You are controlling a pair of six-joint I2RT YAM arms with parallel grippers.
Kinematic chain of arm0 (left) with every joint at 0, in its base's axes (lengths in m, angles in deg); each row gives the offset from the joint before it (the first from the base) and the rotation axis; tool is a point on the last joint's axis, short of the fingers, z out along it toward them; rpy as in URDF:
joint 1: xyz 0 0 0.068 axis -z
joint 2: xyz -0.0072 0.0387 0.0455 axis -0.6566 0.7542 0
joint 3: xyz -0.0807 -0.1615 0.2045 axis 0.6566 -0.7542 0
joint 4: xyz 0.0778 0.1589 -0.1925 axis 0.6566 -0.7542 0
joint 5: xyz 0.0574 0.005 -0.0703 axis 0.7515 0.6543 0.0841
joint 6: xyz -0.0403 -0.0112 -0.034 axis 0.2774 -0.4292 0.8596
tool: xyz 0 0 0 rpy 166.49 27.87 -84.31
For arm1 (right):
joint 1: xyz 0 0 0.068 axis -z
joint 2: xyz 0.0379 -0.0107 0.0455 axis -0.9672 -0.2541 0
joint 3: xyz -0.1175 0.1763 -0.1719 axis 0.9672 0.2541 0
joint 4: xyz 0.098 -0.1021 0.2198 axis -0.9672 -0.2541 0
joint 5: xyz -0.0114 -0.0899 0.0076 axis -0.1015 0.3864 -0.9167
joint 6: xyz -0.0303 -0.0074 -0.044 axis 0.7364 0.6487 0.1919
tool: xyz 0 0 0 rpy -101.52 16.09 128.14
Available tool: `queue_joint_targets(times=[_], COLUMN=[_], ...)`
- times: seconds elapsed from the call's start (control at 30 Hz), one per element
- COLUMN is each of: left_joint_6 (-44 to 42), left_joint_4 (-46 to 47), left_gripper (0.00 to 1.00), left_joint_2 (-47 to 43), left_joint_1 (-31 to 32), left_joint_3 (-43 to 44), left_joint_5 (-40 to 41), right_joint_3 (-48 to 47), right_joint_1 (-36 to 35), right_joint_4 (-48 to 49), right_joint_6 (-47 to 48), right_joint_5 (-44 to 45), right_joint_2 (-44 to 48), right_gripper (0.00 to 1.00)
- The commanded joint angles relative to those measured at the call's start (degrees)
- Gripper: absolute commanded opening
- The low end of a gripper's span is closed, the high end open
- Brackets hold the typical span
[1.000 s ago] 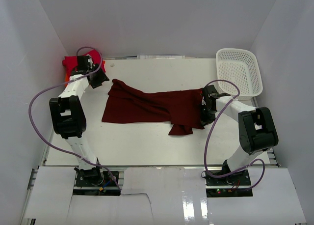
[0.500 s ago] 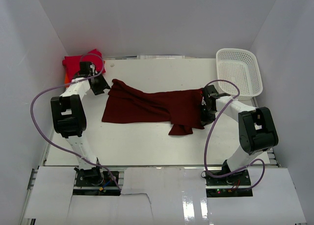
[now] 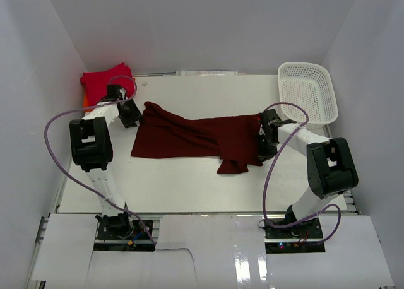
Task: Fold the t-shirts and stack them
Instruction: Flatten out the tshirt
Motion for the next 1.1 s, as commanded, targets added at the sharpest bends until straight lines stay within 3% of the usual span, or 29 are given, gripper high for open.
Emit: queue_joint_targets(times=[0.0, 0.77, 1.07], left_joint_6=[-0.25, 2.38, 2.03], left_joint_4=[0.66, 0.66, 0.84], left_gripper=[0.55, 0.55, 0.41], left_joint_2=[0.03, 6.79, 7.23], left_joint_1=[0.2, 1.43, 1.61], left_joint_3=[1.45, 7.78, 7.08], left_joint_5=[-0.27, -0.71, 0.87], right_joint_3=[0.97, 1.68, 1.33], right_joint_1=[-0.28, -0.36, -0.45], right_joint_4=[-0.8, -0.36, -0.71], right_joint_6=[0.6, 0.69, 0.78], right_joint_5=[-0.71, -0.71, -0.71], right_joint_2=[0.77, 0.85, 1.03], right_gripper=[0.08, 0.08, 0.08])
